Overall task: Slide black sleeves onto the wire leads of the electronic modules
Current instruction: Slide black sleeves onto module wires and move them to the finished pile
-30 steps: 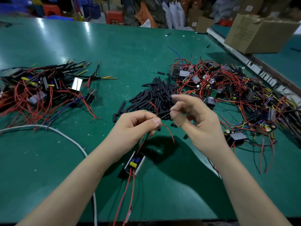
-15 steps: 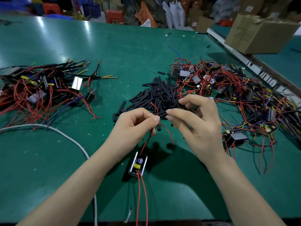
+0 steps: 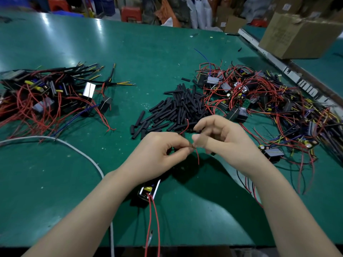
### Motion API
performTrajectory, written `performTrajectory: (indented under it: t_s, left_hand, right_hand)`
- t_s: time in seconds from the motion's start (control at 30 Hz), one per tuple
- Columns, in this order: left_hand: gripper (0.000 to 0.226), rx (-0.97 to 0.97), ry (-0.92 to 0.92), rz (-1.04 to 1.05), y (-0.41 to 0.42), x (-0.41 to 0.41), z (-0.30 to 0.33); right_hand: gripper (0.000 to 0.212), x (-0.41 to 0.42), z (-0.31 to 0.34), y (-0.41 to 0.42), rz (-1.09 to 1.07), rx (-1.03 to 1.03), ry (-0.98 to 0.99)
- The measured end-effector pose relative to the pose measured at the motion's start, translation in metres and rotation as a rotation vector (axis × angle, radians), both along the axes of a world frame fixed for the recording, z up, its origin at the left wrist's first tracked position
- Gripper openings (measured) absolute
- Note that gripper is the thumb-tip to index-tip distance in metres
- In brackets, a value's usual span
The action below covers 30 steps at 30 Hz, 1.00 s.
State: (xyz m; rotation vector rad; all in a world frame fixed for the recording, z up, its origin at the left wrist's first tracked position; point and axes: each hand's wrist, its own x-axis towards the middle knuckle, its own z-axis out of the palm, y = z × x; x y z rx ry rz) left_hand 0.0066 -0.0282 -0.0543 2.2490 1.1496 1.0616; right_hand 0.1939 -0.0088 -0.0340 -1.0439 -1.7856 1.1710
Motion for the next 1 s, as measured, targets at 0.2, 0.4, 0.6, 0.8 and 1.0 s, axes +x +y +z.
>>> performTrajectory:
  t_s: [0.2,0.4,0.6,0.8,1.0]
  left_hand:
    - [0.012,0.130,0.055,-0.064,-0.001,0.001,0.001]
    - [0.014,0.178,-0.035,-0.030,-0.002,0.001,0.003]
    - [0.010,-0.019,-0.250,0.051,-0.003,0.001,0.006]
    - [0.011,-0.262,-0.420,0.017,-0.004,0.001,0.009]
    - [0.009,-0.214,-0.364,0.020,-0.003,0.000,0.003]
  right_hand:
    - [0.033,-0.001,0.004,0.005,-0.101,-0.434,0.050]
    - [0.027,-0.003,0.003,0.005,-0.021,-0.745,0.281]
    - [0.021,-0.001,0.003,0.003,-0.196,-0.202,0.293]
    - [0.018,-0.006,-0.004,-0.003,-0.141,0.485,-0.115]
    - [0.012,-0.008,-0.004,-0.007,-0.174,0.409,-0.202]
